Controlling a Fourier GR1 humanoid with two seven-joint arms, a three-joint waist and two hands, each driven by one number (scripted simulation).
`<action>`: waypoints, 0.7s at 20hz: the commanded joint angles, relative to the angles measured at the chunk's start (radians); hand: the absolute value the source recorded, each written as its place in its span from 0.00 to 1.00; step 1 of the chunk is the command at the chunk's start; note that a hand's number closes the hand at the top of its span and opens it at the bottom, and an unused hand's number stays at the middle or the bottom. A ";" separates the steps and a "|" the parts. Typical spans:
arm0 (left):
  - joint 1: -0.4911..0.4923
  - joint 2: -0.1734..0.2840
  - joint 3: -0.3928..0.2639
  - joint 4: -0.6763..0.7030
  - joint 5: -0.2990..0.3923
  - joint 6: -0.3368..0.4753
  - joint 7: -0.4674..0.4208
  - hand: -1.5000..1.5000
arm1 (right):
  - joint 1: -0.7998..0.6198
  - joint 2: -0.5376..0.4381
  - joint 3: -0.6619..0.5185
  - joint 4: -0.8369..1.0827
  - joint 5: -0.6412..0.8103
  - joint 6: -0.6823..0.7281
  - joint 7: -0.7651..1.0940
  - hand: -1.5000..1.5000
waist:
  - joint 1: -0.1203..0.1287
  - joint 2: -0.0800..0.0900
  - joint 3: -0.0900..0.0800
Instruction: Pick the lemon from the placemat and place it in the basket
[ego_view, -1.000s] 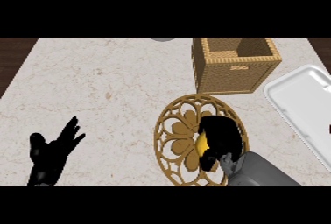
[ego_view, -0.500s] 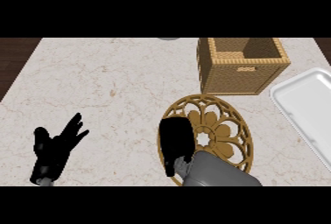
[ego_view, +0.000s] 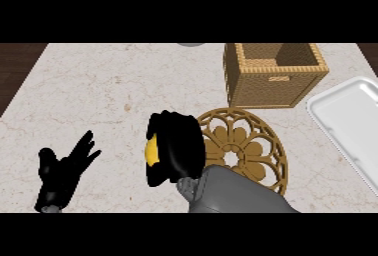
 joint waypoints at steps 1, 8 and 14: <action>0.030 0.004 -0.010 0.043 -0.006 0.001 0.044 0.50 | -0.082 0.013 -0.100 -0.100 0.034 -0.225 0.077 1.00 | 0.000 0.003 -0.012; 0.092 -0.022 -0.018 0.024 -0.006 0.003 0.027 0.50 | -0.190 0.013 -0.220 -0.217 0.158 -0.131 0.256 1.00 | -0.032 -0.006 -0.014; 0.063 0.002 0.013 0.042 0.010 -0.028 0.036 0.50 | -0.358 0.013 -0.441 -0.115 0.198 -0.035 0.253 1.00 | -0.028 0.002 -0.015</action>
